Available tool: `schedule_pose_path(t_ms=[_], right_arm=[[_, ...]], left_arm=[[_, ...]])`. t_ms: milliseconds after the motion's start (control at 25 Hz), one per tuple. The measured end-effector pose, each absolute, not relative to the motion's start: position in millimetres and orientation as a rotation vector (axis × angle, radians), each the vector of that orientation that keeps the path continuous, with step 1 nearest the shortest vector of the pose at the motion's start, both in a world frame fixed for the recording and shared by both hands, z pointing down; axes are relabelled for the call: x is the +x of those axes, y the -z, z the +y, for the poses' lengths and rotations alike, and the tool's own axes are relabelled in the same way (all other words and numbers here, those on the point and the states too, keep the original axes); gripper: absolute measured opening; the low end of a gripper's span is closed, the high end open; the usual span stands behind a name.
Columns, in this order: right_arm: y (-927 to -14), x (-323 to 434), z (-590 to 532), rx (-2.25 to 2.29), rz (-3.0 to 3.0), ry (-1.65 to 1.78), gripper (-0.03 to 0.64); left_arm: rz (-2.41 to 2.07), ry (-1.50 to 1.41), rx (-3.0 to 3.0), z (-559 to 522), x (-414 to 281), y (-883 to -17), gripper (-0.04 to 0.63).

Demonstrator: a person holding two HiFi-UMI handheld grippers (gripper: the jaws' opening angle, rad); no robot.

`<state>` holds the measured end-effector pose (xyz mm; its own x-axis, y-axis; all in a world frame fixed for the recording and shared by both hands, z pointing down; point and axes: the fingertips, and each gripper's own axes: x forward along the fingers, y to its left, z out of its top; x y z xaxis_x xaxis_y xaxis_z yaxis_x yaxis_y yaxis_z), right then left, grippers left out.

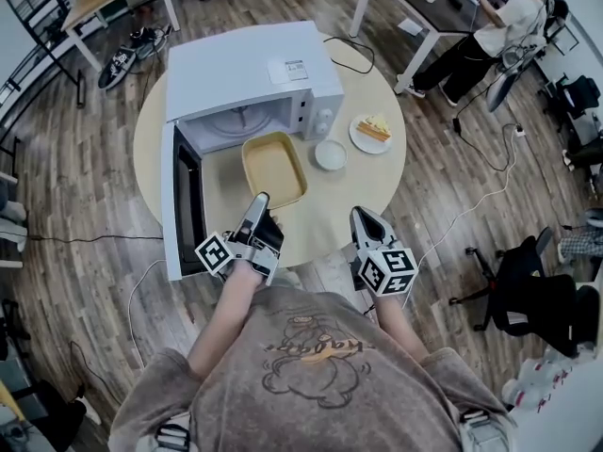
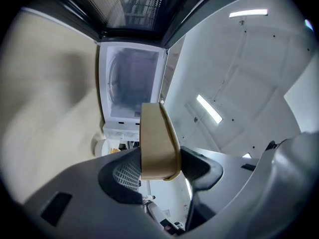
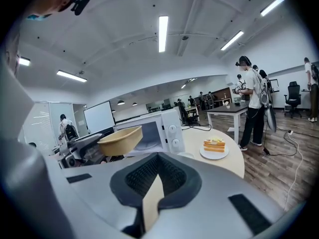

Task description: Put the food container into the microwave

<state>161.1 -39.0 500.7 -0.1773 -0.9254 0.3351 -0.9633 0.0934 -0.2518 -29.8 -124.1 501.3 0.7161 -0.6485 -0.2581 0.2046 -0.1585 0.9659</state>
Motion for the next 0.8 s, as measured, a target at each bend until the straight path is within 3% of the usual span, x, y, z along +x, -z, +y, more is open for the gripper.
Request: schedule_pose_path(t_ms=[800], right_arm=[[-505.4, 154.8, -140.6, 1.847, -2.336, -0.678, 0.002]], left_arm=[[-0.466, 0.766, 1.550, -192.5, -41.0, -515.1, 0.245]])
